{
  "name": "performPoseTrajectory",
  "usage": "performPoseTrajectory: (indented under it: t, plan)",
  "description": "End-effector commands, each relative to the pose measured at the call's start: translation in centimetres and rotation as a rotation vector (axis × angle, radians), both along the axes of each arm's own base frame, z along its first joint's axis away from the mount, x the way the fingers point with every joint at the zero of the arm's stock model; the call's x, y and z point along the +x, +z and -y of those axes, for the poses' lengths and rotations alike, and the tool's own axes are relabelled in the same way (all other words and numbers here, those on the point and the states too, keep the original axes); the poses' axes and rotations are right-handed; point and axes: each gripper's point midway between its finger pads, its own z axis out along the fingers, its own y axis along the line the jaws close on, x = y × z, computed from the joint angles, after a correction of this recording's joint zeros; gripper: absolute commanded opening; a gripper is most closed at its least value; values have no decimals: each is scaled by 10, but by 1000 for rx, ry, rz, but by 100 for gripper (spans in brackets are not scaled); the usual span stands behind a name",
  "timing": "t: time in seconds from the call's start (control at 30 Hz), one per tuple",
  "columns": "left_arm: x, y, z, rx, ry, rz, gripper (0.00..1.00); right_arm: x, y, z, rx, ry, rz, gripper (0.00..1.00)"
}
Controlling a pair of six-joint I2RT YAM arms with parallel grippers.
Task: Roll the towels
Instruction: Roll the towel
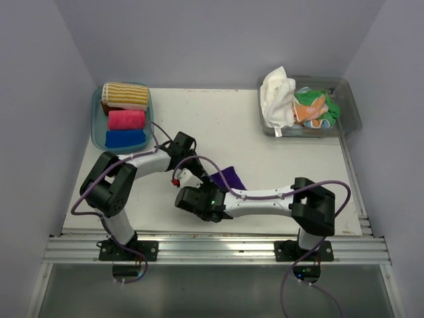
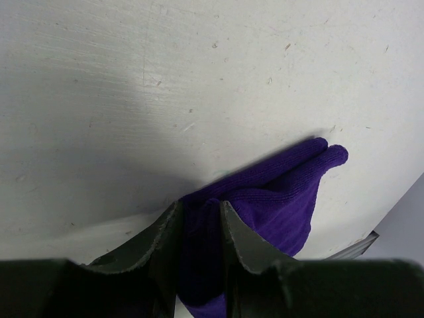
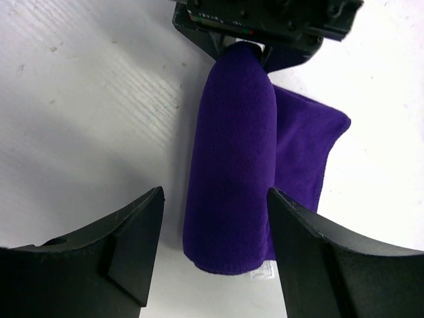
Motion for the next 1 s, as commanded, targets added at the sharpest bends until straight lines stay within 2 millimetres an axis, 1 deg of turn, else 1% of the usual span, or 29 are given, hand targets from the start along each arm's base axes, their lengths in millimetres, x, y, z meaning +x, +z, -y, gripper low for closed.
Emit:
performPoseTrajectory:
  t: [0.0,0.07,0.1,0.2,0.23,0.27,0.33,0.4,0.43,0.47,0.5,0.57,0.6,0.67,0.7,0.77,0.8,0.83,0.87,0.9,0.97]
  plan:
    - [-7,-7,-2,36,-32,-26,30,16,13,0,-79,-20,122,66]
    - [-7,-7,-1,34,-31,-26,30,19,8,0,-93,-37,139,65]
    - [-7,-6,-1,34,-31,-24,30,22,1,1,-118,-48,153,64]
    - [-8,-7,-1,33,-32,-29,30,27,-4,4,-146,-85,190,62]
    - [-7,-6,0,29,-32,-28,30,27,-12,4,-168,-90,187,60]
    - [-7,-6,0,28,-33,-28,30,28,-15,4,-167,-104,193,59]
    - [-8,-6,0,28,-33,-30,30,29,-25,6,-196,-117,197,54]
    - [-7,-5,-1,29,-32,-28,30,28,-28,7,-185,-140,199,49]
    - [-8,-5,0,27,-35,-27,30,30,-28,9,-191,-154,208,41]
    - [-7,-5,0,25,-35,-26,31,30,-30,10,-181,-177,211,37]
    - [-8,-4,1,23,-37,-28,31,31,-29,10,-176,-192,214,30]
    - [-7,-4,1,21,-36,-27,36,32,-28,13,-160,-230,222,28]
    - [-7,-3,1,20,-37,-24,44,35,-27,15,-147,-250,215,26]
    - [-6,2,2,11,-38,-13,53,32,-32,14,-91,-271,171,21]
    - [-5,6,1,7,-36,-4,62,35,-26,15,-42,-290,150,17]
    - [-2,10,0,-7,-33,6,70,32,-33,17,30,-310,98,13]
    - [1,13,-3,-12,-23,11,71,32,-30,15,91,-319,44,11]
    - [3,19,-3,-20,-21,25,73,30,-38,19,124,-328,11,10]
    - [5,21,-5,-24,-15,32,74,29,-40,19,172,-347,-24,9]
    - [8,25,-7,-27,-7,40,75,28,-47,19,221,-359,-105,8]
    - [10,32,-10,-31,1,59,76,27,-49,23,332,-394,-164,6]
